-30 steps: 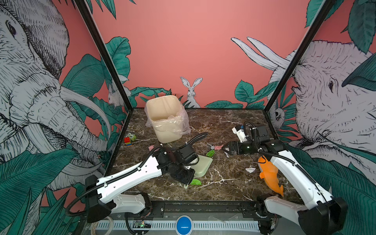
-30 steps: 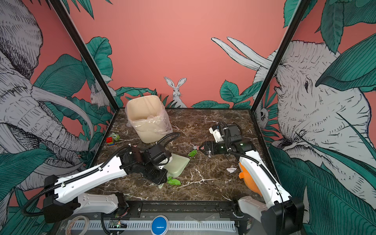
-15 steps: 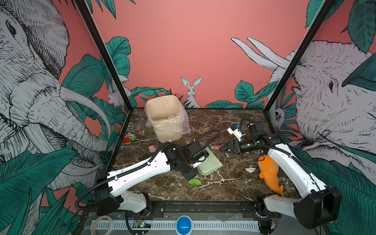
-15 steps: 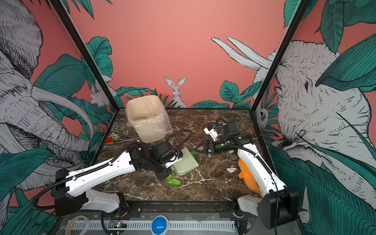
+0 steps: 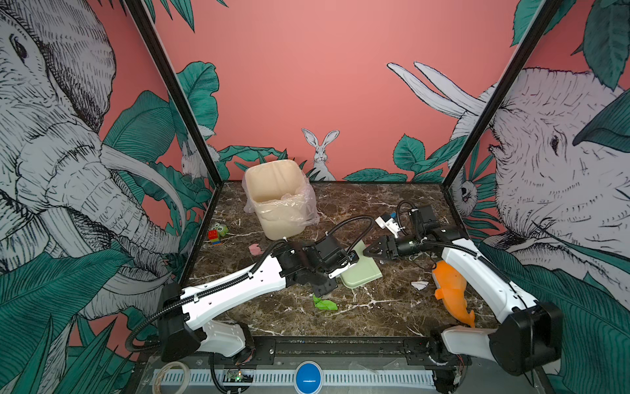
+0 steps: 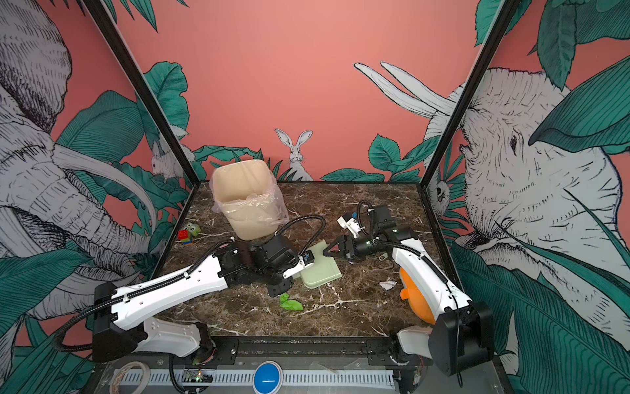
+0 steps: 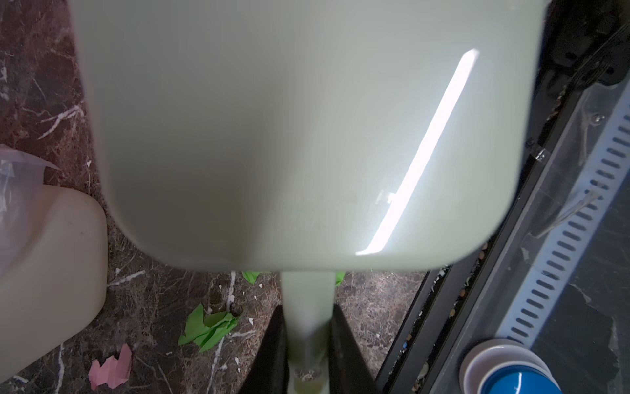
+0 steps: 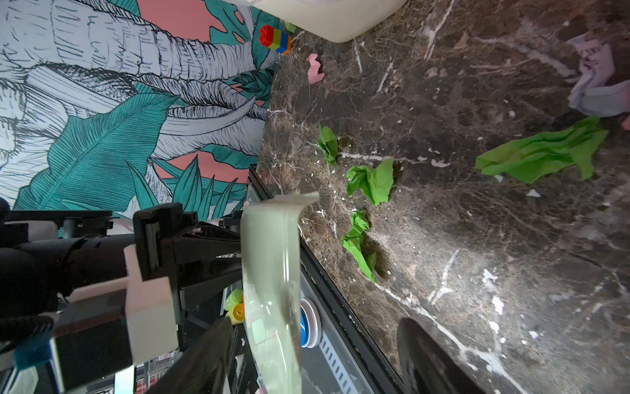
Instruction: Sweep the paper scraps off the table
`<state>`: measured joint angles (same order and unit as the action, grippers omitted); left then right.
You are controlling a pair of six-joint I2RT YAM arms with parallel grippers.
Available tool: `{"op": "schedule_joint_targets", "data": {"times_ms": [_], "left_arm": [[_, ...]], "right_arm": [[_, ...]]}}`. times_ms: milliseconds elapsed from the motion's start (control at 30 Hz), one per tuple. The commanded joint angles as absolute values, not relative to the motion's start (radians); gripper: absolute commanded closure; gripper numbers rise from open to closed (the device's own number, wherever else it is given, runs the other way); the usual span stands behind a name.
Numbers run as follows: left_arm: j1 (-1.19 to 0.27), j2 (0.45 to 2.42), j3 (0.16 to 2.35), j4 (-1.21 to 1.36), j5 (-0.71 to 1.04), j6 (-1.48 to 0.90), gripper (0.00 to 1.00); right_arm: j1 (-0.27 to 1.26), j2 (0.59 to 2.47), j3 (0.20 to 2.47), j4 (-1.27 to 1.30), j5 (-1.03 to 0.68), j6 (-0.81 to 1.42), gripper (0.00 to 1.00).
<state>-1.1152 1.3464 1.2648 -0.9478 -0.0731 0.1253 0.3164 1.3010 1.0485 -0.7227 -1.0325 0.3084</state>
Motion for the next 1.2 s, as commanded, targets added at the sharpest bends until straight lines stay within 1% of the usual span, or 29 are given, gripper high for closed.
{"op": "schedule_joint_targets", "data": {"times_ms": [0,100,200,267,467,533,567,600,633,667,767,800,833,967,1033,1100,1167], "left_arm": [[-1.12,1.344,1.253,-0.902,-0.08,0.175,1.0],[-1.12,1.354,1.252,-0.894,-0.072,0.18,1.0],[-1.12,1.358,1.244,-0.888,-0.077,0.191,1.0],[-1.12,1.356,1.239,-0.884,-0.084,0.196,1.0],[-1.12,1.355,1.224,-0.871,-0.109,0.194,1.0],[-1.118,1.352,1.217,-0.867,-0.119,0.187,1.0],[-1.117,1.349,1.215,-0.865,-0.124,0.182,0.91],[-1.114,1.346,1.212,-0.868,-0.127,0.169,0.71],[-1.107,1.342,1.209,-0.87,-0.123,0.156,0.57],[-1.098,1.334,1.205,-0.868,-0.117,0.139,0.48],[-1.081,1.3,1.184,-0.856,-0.135,0.096,0.36],[-1.081,1.285,1.173,-0.844,-0.144,0.093,0.32],[-1.081,1.276,1.168,-0.839,-0.164,0.084,0.29],[-1.105,1.252,1.14,-0.775,-0.217,0.044,0.18],[-1.142,1.251,1.128,-0.723,-0.256,0.047,0.13],[-1.186,1.267,1.127,-0.67,-0.293,0.068,0.08],[-1.223,1.284,1.126,-0.624,-0.329,0.098,0.03]], "right_arm": [[0.353,1.316,1.026,-0.665,-1.071,0.326,0.34],[0.368,1.321,1.025,-0.644,-1.073,0.337,0.4],[0.37,1.325,1.022,-0.627,-1.084,0.344,0.51],[0.371,1.329,1.023,-0.627,-1.089,0.342,0.62],[0.373,1.327,1.016,-0.625,-1.096,0.341,0.98],[0.373,1.322,1.017,-0.639,-1.074,0.333,1.0],[0.374,1.316,1.019,-0.647,-1.058,0.323,1.0],[0.374,1.309,1.02,-0.658,-1.039,0.316,1.0],[0.372,1.305,1.023,-0.669,-1.017,0.309,1.0],[0.371,1.301,1.027,-0.681,-0.987,0.307,1.0],[0.36,1.305,1.039,-0.706,-0.895,0.356,1.0],[0.353,1.308,1.04,-0.705,-0.869,0.391,1.0],[0.347,1.31,1.043,-0.706,-0.837,0.443,1.0],[0.339,1.298,1.032,-0.671,-0.697,0.683,1.0],[0.339,1.272,0.995,-0.607,-0.647,0.839,1.0],[0.34,1.229,0.93,-0.488,-0.606,1.018,1.0],[0.339,1.195,0.89,-0.422,-0.567,1.138,1.0]]}}
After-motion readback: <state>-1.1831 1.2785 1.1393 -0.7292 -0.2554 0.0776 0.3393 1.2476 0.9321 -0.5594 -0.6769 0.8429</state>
